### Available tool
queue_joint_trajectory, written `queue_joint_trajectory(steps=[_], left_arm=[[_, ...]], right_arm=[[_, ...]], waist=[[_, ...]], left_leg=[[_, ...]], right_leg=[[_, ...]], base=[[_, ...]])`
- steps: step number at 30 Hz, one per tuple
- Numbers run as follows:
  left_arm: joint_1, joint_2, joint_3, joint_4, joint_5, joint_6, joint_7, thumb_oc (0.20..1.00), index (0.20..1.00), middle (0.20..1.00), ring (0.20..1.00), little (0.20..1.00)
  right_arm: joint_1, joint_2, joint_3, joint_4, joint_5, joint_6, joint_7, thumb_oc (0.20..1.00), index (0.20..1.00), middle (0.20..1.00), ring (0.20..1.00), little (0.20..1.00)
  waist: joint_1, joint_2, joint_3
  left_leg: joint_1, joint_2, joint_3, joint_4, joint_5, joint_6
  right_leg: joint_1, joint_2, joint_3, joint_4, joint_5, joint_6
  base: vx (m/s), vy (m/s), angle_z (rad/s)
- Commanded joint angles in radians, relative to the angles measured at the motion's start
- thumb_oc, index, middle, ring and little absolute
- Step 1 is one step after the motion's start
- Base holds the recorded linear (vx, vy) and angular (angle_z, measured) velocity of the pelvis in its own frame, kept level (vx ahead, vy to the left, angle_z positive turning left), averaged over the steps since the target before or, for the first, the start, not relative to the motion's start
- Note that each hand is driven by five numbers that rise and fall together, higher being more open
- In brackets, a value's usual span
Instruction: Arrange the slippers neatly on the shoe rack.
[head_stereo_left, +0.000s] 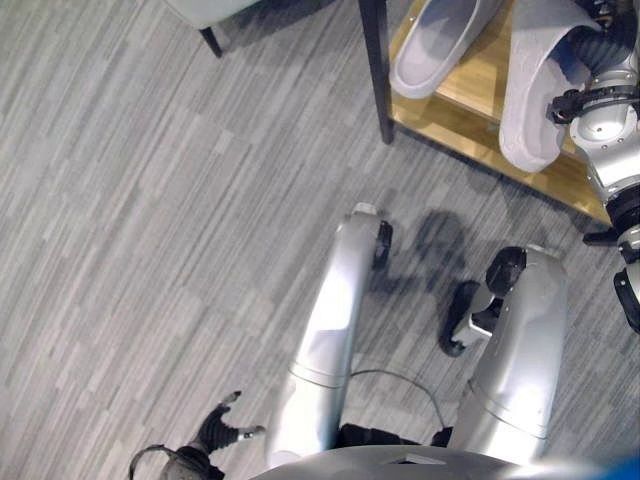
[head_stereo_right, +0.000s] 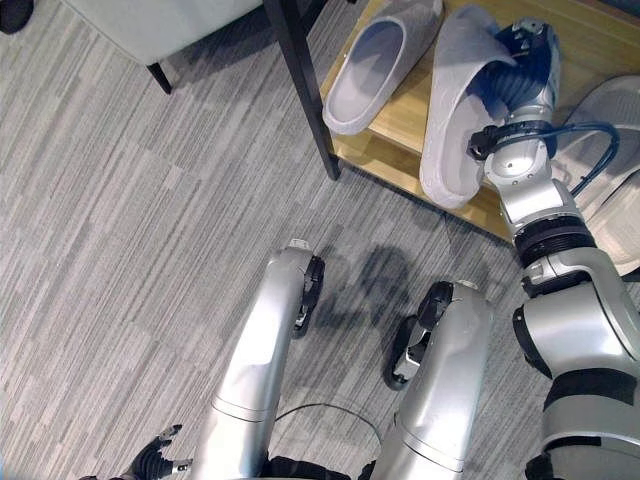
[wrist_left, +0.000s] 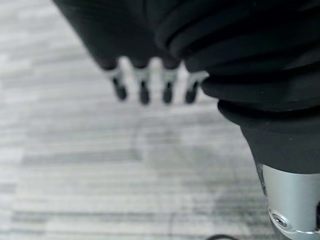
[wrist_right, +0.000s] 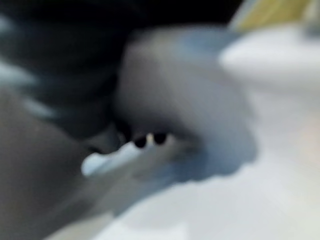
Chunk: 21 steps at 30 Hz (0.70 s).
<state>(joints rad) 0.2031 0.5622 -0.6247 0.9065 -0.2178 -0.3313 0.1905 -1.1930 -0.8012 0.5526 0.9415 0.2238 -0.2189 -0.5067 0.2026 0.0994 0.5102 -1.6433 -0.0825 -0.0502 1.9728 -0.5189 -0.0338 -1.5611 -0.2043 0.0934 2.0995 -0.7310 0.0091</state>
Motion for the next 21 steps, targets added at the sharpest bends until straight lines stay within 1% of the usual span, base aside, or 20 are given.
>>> queue_joint_trajectory(steps=[1, 2, 3, 4, 6, 9, 13, 14, 16, 21], left_arm=[[0.079, 0.044, -0.024, -0.027, -0.006, -0.004, -0.008, 1.000, 1.000, 1.000, 1.000, 1.000], [0.088, 0.055, -0.031, -0.059, -0.013, -0.010, -0.005, 1.000, 1.000, 1.000, 1.000, 1.000], [0.098, 0.104, -0.037, -0.181, -0.025, -0.028, 0.004, 1.000, 1.000, 1.000, 1.000, 1.000], [0.100, 0.126, -0.045, -0.234, -0.029, -0.036, 0.002, 1.000, 1.000, 1.000, 1.000, 1.000], [0.105, 0.160, -0.044, -0.302, -0.055, -0.024, -0.013, 1.000, 1.000, 1.000, 1.000, 1.000], [0.123, 0.184, -0.034, -0.368, -0.094, -0.020, -0.018, 1.000, 1.000, 1.000, 1.000, 1.000], [0.152, 0.201, -0.018, -0.429, -0.136, -0.004, -0.029, 1.000, 1.000, 1.000, 1.000, 1.000], [0.160, 0.213, -0.018, -0.456, -0.157, 0.005, -0.045, 1.000, 1.000, 1.000, 1.000, 1.000], [0.161, 0.227, -0.029, -0.469, -0.153, 0.012, -0.049, 1.000, 1.000, 1.000, 1.000, 1.000], [0.174, 0.225, -0.036, -0.465, -0.146, 0.024, -0.062, 1.000, 1.000, 1.000, 1.000, 1.000]], right_arm=[[-0.104, -0.030, 0.048, -0.071, 0.030, -0.023, -0.009, 0.200, 0.200, 0.200, 0.200, 0.200], [-0.112, -0.026, 0.042, -0.048, 0.046, -0.025, -0.016, 0.200, 0.200, 0.200, 0.200, 0.200], [-0.102, -0.030, 0.034, -0.031, 0.100, -0.041, -0.032, 0.200, 0.200, 0.200, 0.200, 0.200], [-0.099, -0.028, 0.023, -0.025, 0.131, -0.050, -0.038, 0.200, 0.200, 0.200, 0.200, 0.200], [-0.083, -0.031, 0.009, -0.007, 0.173, -0.058, -0.031, 0.200, 0.200, 0.200, 0.200, 0.200], [-0.072, -0.022, -0.002, 0.003, 0.203, -0.046, -0.034, 0.200, 0.200, 0.200, 0.200, 0.200], [-0.089, 0.001, 0.005, 0.024, 0.205, -0.030, -0.044, 0.200, 0.200, 0.200, 0.200, 0.200], [-0.106, 0.020, 0.009, 0.050, 0.216, -0.024, -0.050, 0.200, 0.200, 0.200, 0.200, 0.200], [-0.127, 0.035, 0.014, 0.080, 0.225, -0.018, -0.054, 0.200, 0.200, 0.200, 0.200, 0.200], [-0.146, 0.057, 0.068, 0.029, 0.146, -0.003, -0.047, 0.200, 0.200, 0.200, 0.200, 0.200]], waist=[[0.030, 0.014, 0.010], [0.033, 0.017, 0.010], [0.043, 0.027, 0.010], [0.046, 0.032, 0.010], [0.055, 0.040, 0.010], [0.061, 0.046, 0.010], [0.074, 0.054, 0.010], [0.081, 0.058, 0.010], [0.086, 0.059, 0.010], [0.090, 0.051, 0.010]], left_leg=[[0.073, 0.021, -0.061, 0.045, -0.267, 0.046], [0.073, 0.020, -0.062, 0.057, -0.274, 0.046], [0.073, 0.014, -0.072, 0.080, -0.285, 0.047], [0.073, 0.012, -0.074, 0.089, -0.290, 0.047], [0.073, 0.005, -0.081, 0.105, -0.298, 0.047], [0.073, 0.000, -0.089, 0.123, -0.309, 0.045], [0.073, -0.004, -0.105, 0.134, -0.315, 0.044], [0.073, -0.005, -0.108, 0.139, -0.318, 0.043], [0.073, -0.008, -0.113, 0.143, -0.320, 0.043], [0.073, -0.005, -0.118, 0.157, -0.333, 0.043]], right_leg=[[0.061, -0.003, 0.032, 0.008, 0.037, -0.044], [0.062, -0.003, 0.032, 0.019, 0.037, -0.044], [0.065, -0.003, 0.031, 0.033, 0.035, -0.044], [0.066, -0.004, 0.030, 0.039, 0.035, -0.044], [0.074, -0.005, 0.027, 0.049, 0.032, -0.043], [0.085, -0.011, 0.023, 0.059, 0.029, -0.045], [0.093, -0.014, 0.013, 0.065, 0.030, -0.048], [0.100, -0.016, 0.007, 0.064, 0.030, -0.049], [0.103, -0.017, 0.003, 0.064, 0.033, -0.048], [0.110, -0.015, 0.000, 0.062, 0.038, -0.047]], base=[[0.01, 0.035, -0.12], [0.01, 0.029, -0.18], [0.02, 0.040, -0.13], [0.02, 0.032, -0.04], [0.02, 0.028, 0.06], [0.02, 0.025, 0.05], [0.01, 0.033, 0.04], [0.01, 0.034, 0.00], [0.01, 0.037, 0.00], [0.01, 0.032, -0.01]])
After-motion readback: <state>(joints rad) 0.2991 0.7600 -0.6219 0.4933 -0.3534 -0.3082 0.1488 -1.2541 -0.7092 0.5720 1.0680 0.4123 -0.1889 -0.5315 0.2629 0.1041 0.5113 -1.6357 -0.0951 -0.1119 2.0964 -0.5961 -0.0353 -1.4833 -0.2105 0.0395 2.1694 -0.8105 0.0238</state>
